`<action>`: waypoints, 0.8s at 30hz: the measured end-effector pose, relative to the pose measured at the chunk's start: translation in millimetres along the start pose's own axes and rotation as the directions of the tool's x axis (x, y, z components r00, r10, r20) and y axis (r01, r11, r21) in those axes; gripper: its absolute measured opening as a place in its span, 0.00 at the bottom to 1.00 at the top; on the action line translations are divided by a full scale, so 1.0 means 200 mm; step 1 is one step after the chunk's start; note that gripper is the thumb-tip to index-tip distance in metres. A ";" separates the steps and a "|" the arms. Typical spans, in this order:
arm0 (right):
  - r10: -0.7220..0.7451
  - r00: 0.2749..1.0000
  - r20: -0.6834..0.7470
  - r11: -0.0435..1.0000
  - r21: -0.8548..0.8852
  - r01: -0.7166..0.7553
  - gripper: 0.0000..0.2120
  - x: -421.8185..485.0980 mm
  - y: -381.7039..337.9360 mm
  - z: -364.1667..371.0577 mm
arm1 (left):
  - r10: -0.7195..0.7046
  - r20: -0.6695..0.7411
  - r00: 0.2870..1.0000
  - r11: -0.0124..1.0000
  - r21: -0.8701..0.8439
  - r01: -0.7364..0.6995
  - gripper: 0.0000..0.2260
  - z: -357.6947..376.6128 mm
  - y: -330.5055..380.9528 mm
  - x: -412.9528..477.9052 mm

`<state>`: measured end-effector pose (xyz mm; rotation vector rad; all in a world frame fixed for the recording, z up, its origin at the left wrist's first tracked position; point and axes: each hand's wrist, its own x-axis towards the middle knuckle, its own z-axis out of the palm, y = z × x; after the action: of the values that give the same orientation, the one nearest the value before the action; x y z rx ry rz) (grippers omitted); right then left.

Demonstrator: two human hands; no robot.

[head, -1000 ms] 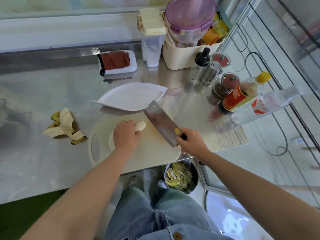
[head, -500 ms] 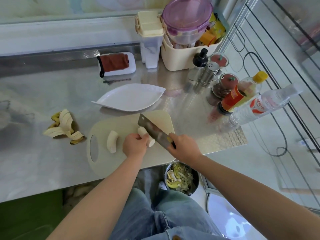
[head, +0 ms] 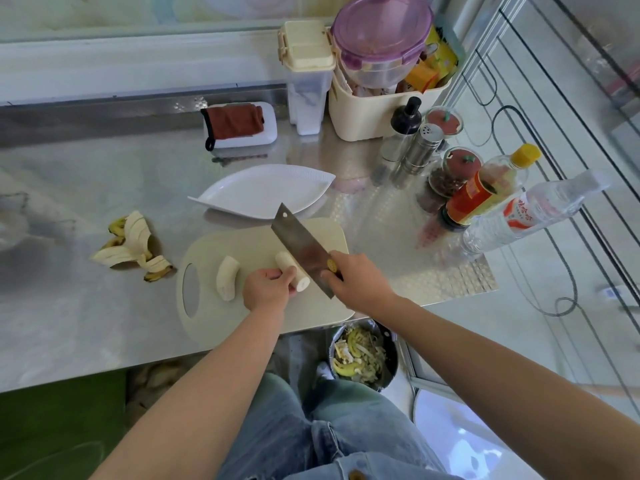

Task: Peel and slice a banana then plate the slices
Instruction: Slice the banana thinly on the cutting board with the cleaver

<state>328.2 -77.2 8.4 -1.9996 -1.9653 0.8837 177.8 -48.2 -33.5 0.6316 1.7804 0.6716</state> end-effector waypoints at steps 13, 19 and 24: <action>-0.026 0.999 0.029 0.998 -0.062 0.028 0.08 -0.05 -0.01 0.02 | -0.020 0.015 1.000 0.999 -0.049 0.021 0.07 -0.01 0.00 0.00; -0.014 0.998 0.064 0.995 -0.097 0.020 0.09 -0.05 -0.01 0.03 | -0.004 0.001 1.000 0.999 -0.037 0.004 0.08 0.00 -0.01 0.00; 0.005 0.996 0.093 0.996 -0.094 0.003 0.08 -0.03 -0.03 0.05 | 0.006 -0.034 0.999 0.998 -0.064 -0.008 0.10 -0.01 0.02 -0.03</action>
<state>318.4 -84.9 5.9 -2.0448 -2.0927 0.9164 177.1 -50.0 -26.9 0.5859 1.7814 0.7457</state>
